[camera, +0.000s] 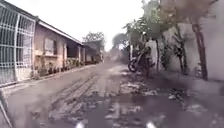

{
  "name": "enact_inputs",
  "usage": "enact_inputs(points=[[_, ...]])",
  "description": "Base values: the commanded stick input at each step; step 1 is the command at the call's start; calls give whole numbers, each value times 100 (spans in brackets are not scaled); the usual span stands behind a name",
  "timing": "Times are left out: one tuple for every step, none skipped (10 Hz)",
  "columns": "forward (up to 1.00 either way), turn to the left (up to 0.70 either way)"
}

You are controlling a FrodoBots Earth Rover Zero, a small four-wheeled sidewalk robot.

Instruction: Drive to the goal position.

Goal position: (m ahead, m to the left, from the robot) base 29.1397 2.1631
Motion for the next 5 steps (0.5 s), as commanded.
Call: enact_inputs(points=[[70, 1], [70, 1], [70, 1], [70, 1], [70, 1]])
